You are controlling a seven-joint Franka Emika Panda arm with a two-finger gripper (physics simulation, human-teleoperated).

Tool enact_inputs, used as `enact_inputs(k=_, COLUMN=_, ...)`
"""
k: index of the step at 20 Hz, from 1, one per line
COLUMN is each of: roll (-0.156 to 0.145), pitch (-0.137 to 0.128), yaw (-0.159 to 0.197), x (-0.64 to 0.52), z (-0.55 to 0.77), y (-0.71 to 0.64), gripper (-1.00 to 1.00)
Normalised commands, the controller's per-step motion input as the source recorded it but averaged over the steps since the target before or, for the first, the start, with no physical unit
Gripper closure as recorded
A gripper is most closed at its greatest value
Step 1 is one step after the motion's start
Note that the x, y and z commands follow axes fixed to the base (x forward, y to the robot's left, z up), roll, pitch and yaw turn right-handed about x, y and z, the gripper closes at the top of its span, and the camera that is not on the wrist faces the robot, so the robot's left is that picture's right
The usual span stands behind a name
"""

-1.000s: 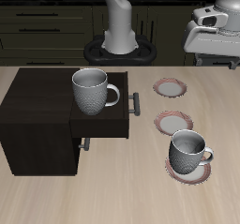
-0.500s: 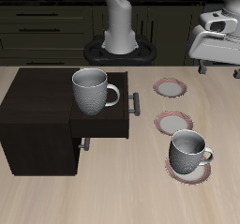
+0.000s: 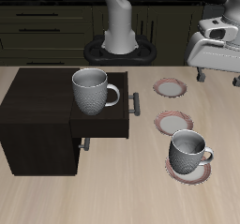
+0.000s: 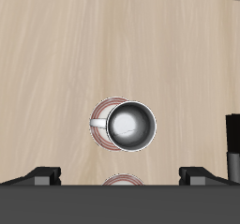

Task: Place the porcelain mug that is on the plate onto the middle plate relative to the robot

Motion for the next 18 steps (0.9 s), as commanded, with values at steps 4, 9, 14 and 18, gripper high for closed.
enact_inputs(k=4, roll=0.029, pitch=0.004, yaw=-0.007, x=0.06, z=-0.13, y=0.01, gripper=-1.0)
enact_inputs(k=9, roll=0.015, pitch=0.006, yaw=-0.002, x=0.1, z=-0.25, y=0.02, gripper=-1.0)
enact_inputs(k=14, roll=0.023, pitch=0.02, yaw=0.006, x=0.11, z=-0.39, y=0.05, gripper=-1.0)
enact_inputs(k=18, roll=0.021, pitch=0.011, yaw=0.009, x=0.08, z=-0.28, y=-0.01, gripper=-1.0)
